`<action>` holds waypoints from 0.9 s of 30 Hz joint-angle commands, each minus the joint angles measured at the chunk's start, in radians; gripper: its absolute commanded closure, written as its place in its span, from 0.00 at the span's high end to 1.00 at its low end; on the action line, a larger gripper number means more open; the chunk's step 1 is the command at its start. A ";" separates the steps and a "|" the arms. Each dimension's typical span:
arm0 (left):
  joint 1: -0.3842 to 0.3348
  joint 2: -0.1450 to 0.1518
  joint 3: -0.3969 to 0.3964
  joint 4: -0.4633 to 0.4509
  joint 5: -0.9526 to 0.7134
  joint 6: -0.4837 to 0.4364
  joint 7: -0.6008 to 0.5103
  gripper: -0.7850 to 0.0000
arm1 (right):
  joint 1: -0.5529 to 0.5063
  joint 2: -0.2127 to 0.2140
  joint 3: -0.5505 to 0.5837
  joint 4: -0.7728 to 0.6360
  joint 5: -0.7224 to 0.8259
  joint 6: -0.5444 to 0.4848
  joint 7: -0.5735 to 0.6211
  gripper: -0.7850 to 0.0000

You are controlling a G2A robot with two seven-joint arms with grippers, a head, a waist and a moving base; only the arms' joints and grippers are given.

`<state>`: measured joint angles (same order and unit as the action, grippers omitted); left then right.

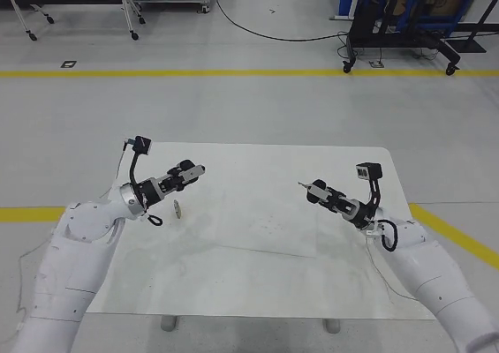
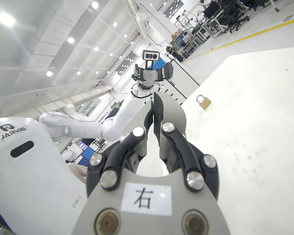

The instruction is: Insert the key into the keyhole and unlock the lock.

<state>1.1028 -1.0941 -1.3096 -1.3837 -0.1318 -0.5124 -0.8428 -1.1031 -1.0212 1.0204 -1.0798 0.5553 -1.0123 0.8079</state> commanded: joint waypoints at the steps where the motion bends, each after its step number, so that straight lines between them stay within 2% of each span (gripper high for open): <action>1: 0.000 0.000 0.000 0.000 0.000 0.000 0.000 1.00 | 0.000 0.000 0.000 0.000 0.000 0.000 0.000 0.00; 3: 0.002 0.000 0.000 -0.001 0.007 0.001 0.004 1.00 | 0.000 0.000 0.000 0.000 0.000 0.000 0.000 0.00; 4: 0.008 0.004 -0.012 -0.018 0.074 0.000 0.031 1.00 | 0.000 0.000 0.000 0.000 0.000 0.000 0.000 0.00; 6: 0.045 0.016 -0.050 -0.081 0.276 0.018 0.102 1.00 | 0.000 0.000 0.000 0.000 0.000 0.000 0.000 0.00; 10: 0.165 0.044 -0.134 -0.255 0.667 0.165 0.144 1.00 | 0.000 0.000 0.000 0.000 0.000 0.000 0.000 0.00; 12: 0.247 0.056 -0.165 -0.362 0.854 0.245 0.126 1.00 | 0.000 0.000 0.000 0.000 0.000 0.000 0.000 0.00; 16: 0.342 0.066 -0.173 -0.466 0.986 0.301 0.052 1.00 | 0.000 0.000 0.000 0.000 0.000 0.000 0.000 0.00; 19: 0.338 0.063 -0.113 -0.451 1.088 0.342 0.022 1.00 | 0.000 0.000 0.000 0.000 0.000 0.000 0.000 0.00; 23: 0.261 0.046 0.012 -0.359 1.165 0.387 0.034 1.00 | 0.000 0.000 0.000 0.000 0.000 0.000 0.000 0.00; 27: 0.188 0.031 0.086 -0.279 1.206 0.435 0.021 0.87 | 0.000 0.000 0.000 0.000 0.000 0.000 0.000 0.00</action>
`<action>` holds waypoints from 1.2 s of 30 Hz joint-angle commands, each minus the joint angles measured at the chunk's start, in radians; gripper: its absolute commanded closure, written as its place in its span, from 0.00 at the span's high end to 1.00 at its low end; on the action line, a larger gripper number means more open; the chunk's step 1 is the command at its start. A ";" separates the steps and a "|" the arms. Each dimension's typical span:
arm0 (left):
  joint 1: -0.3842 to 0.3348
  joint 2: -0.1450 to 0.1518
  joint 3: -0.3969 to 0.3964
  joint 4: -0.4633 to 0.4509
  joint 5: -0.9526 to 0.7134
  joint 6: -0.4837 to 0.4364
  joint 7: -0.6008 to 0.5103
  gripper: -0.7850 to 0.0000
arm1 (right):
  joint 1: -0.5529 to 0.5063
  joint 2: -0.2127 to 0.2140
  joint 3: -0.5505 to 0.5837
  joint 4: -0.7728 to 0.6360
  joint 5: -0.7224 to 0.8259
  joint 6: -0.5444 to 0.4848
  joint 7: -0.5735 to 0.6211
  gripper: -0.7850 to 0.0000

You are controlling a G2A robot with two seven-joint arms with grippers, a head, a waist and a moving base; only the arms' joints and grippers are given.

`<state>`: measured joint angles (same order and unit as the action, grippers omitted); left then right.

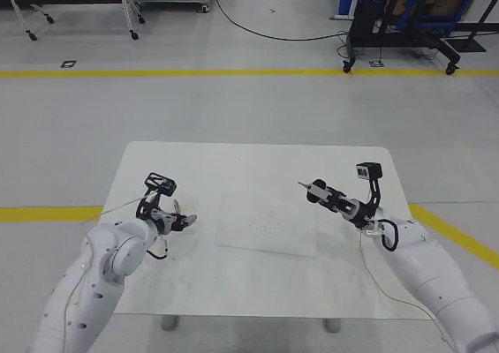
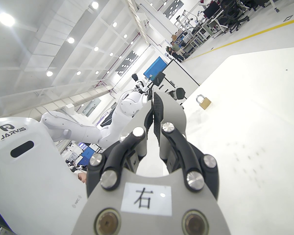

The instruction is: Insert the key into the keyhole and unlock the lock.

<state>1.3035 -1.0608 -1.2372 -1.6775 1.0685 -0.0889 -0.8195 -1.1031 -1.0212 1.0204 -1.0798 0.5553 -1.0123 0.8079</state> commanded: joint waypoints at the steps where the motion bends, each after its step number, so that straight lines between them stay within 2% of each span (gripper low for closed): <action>1: -0.022 -0.006 0.024 0.027 0.002 0.018 -0.007 0.83 | 0.000 0.000 0.000 0.000 0.000 0.000 0.000 0.00; 7: -0.051 -0.019 0.079 0.089 0.016 0.034 -0.011 0.72 | 0.000 0.000 0.000 0.000 0.000 0.000 0.000 0.00; 9: -0.063 -0.023 0.091 0.110 0.035 0.052 -0.004 0.60 | 0.000 0.000 0.000 0.000 0.000 0.000 0.000 0.00; 11: -0.075 -0.027 0.100 0.127 0.057 0.078 0.005 0.55 | 0.000 0.000 0.000 0.000 0.000 0.000 0.000 0.00; 19: -0.105 -0.039 0.104 0.180 0.059 0.131 0.045 0.47 | 0.000 0.000 0.000 0.000 0.000 0.000 0.000 0.00; 24: -0.124 -0.047 0.118 0.216 0.067 0.133 0.055 0.38 | 0.000 0.000 0.000 0.000 0.000 0.000 0.000 0.00; 26: -0.130 -0.050 0.122 0.225 0.071 0.134 0.060 0.30 | 0.000 0.000 0.000 0.000 0.000 0.000 0.000 0.00; 28: -0.134 -0.052 0.125 0.230 0.076 0.133 0.065 0.07 | 0.000 0.000 0.000 0.000 0.000 0.000 0.000 0.00; 29: -0.135 -0.053 0.126 0.232 0.076 0.132 0.067 0.00 | 0.000 0.000 0.000 0.000 0.000 0.000 0.000 0.00; 36: -0.136 -0.056 0.125 0.236 0.116 0.140 0.088 0.00 | 0.000 0.000 0.000 0.000 0.000 0.000 0.000 0.00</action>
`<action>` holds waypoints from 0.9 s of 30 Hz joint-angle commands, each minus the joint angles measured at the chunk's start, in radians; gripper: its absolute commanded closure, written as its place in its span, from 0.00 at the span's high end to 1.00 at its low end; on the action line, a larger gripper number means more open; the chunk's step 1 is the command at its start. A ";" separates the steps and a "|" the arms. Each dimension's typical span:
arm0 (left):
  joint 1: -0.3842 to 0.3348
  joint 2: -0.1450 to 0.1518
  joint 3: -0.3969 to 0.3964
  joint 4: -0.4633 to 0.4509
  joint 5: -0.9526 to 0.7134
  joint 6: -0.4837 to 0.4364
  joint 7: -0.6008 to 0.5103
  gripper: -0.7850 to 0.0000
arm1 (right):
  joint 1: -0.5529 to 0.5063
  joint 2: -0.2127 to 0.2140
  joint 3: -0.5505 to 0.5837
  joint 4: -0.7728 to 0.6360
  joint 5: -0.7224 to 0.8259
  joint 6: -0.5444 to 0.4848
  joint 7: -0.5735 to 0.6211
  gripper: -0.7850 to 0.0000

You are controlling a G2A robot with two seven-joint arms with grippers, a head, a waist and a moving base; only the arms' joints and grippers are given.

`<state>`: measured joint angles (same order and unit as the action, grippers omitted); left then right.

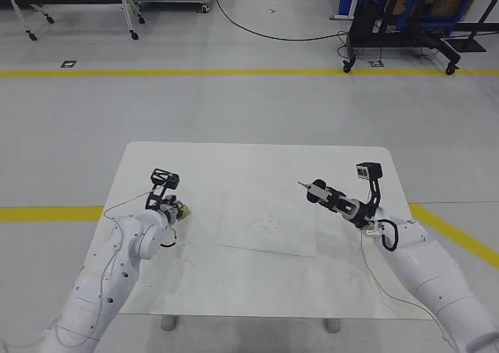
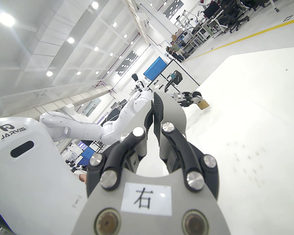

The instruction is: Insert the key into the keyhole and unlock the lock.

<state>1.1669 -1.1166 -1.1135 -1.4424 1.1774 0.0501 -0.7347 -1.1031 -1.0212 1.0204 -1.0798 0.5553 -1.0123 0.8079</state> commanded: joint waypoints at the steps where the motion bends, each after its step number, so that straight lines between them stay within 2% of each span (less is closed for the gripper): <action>1: 0.000 -0.001 0.004 0.003 0.013 -0.001 0.006 0.00 | 0.000 0.000 0.000 0.000 0.000 0.000 0.000 0.00; 6: -0.003 -0.006 0.009 0.010 0.028 -0.010 0.028 0.00 | 0.000 0.000 0.000 0.000 0.000 0.000 0.000 0.00; 16: -0.028 -0.017 -0.014 0.045 -0.049 -0.075 0.164 0.00 | 0.000 0.000 0.000 0.000 0.000 0.000 0.000 0.00; 27: -0.163 -0.071 0.123 0.120 -0.152 -0.233 0.287 0.00 | 0.000 0.000 0.000 0.000 0.000 0.000 0.000 0.00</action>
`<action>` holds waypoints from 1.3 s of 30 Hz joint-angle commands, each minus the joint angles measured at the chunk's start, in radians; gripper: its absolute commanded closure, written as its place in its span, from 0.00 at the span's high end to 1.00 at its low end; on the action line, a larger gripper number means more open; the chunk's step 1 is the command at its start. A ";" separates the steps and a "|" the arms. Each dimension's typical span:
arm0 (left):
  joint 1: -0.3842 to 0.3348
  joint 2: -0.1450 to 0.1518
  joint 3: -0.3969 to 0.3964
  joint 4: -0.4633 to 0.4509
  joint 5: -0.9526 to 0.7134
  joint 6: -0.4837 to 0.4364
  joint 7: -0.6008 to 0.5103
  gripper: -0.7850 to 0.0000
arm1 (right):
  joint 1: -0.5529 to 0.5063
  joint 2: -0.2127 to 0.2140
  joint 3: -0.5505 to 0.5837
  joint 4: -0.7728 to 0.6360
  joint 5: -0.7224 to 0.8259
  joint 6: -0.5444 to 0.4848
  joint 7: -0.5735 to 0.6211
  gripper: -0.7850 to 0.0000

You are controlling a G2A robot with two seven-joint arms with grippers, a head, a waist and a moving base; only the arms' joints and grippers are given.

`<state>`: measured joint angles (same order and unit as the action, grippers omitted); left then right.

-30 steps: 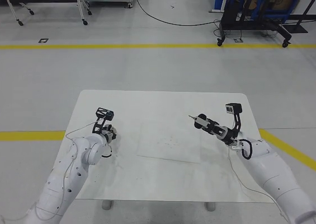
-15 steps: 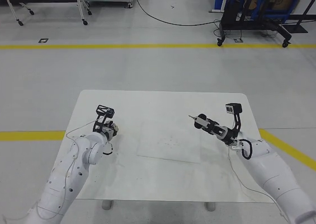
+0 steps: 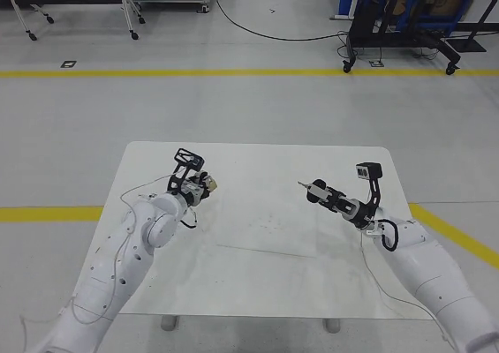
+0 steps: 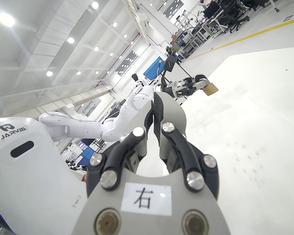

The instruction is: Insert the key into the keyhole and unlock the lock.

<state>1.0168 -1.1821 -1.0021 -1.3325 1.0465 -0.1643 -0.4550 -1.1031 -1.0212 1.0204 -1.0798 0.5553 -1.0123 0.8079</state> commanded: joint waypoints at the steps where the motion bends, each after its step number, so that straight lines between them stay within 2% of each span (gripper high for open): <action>1: -0.031 -0.013 0.025 0.027 -0.057 -0.047 0.014 0.00 | 0.000 0.000 0.000 0.000 0.000 0.000 0.000 0.00; 5: -0.076 -0.031 0.042 0.073 -0.165 -0.128 0.033 0.00 | 0.000 0.000 0.000 0.000 0.000 0.000 0.000 0.00; 8: -0.076 -0.032 0.044 0.088 -0.160 -0.161 0.065 0.00 | 0.000 0.000 0.000 0.000 0.000 0.000 0.000 0.00; 18: -0.063 -0.033 0.040 0.091 -0.191 -0.160 0.069 0.00 | 0.000 0.000 0.000 0.000 0.000 0.000 0.000 0.00; 21: -0.053 -0.039 0.015 0.110 -0.367 -0.212 0.040 0.00 | 0.000 0.000 0.000 0.000 0.000 0.000 0.000 0.00; 25: -0.077 -0.054 0.001 0.165 -0.693 -0.313 -0.067 0.00 | 0.000 0.000 0.000 0.000 0.000 0.000 0.000 0.00; 30: -0.122 -0.077 0.022 0.240 -0.929 -0.339 -0.159 0.00 | 0.000 0.000 0.000 0.000 0.000 0.000 0.000 0.00; 33: -0.151 -0.093 0.041 0.305 -1.084 -0.308 -0.248 0.00 | 0.000 0.000 0.000 0.000 0.000 0.000 0.000 0.00; 34: -0.162 -0.103 0.050 0.335 -1.196 -0.277 -0.320 0.00 | 0.000 0.000 0.000 0.000 0.000 0.000 0.000 0.00; 39: -0.214 -0.136 0.076 0.471 -1.470 -0.160 -0.527 0.00 | 0.000 0.000 0.000 0.000 0.000 0.000 0.000 0.00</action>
<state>0.8110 -1.3113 -0.9320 -0.8918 -0.3591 -0.3467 -0.9389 -1.1031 -1.0212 1.0204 -1.0798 0.5553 -1.0123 0.8079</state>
